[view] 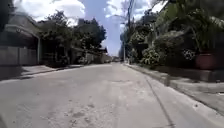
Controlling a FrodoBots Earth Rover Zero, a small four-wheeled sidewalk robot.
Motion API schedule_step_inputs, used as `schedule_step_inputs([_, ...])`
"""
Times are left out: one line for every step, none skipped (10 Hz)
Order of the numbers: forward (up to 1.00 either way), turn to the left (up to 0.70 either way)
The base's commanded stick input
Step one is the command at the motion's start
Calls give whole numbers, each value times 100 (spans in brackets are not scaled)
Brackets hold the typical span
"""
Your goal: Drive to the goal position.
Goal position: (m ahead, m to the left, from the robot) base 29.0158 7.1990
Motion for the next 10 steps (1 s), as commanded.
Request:
schedule_step_inputs([100,0])
schedule_step_inputs([100,0])
schedule_step_inputs([100,0])
schedule_step_inputs([100,0])
schedule_step_inputs([100,0])
schedule_step_inputs([100,0])
schedule_step_inputs([100,0])
schedule_step_inputs([100,0])
schedule_step_inputs([100,0])
schedule_step_inputs([100,0])
